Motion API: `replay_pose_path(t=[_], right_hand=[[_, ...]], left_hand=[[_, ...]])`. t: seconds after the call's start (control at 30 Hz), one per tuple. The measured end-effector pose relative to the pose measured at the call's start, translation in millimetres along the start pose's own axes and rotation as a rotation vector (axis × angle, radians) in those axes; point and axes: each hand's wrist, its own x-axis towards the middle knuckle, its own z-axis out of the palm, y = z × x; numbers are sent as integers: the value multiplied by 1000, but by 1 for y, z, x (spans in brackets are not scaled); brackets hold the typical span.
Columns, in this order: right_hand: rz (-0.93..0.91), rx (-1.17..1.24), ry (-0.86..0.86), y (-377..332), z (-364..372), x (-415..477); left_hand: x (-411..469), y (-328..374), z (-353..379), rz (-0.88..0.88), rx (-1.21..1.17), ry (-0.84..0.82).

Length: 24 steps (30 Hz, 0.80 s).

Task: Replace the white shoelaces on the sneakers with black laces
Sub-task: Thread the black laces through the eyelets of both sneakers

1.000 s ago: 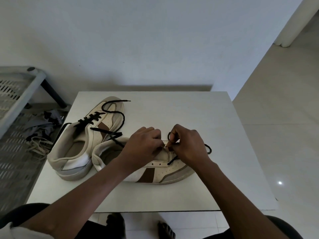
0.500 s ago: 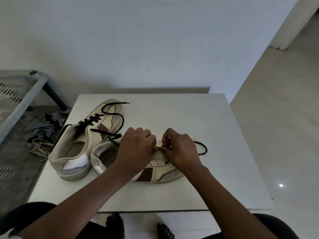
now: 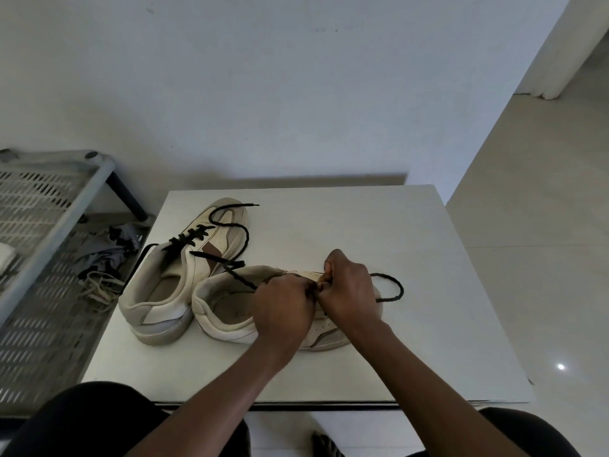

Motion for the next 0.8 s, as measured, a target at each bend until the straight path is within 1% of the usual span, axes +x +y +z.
replay_pose_path(t=[0.07,0.13,0.23,0.37,0.5,0.6,0.67,0.8], right_hand=[[6,11,10,3,2,1],[-4,34,4,5,0,1],[-54,48,-55,12,-8,8],[-69,110,-216,28,-17,17],[-87,78,-234,31,-21,18],[-77,66,-219,31,-21,19],[-74,17,-225,31,-23,19],[-93,-86,-230,29,-25,19]], left_hand=[[2,2,1,-41,-20,-11],[2,0,4,-33,-66,6],[0,-8,7,50,-150,34],[0,-17,8,122,-280,67],[1,-20,-2,178,-368,131],[2,-23,-13,147,-337,131],[0,-28,-24,127,-306,138],[4,-54,-56,-12,-401,173]])
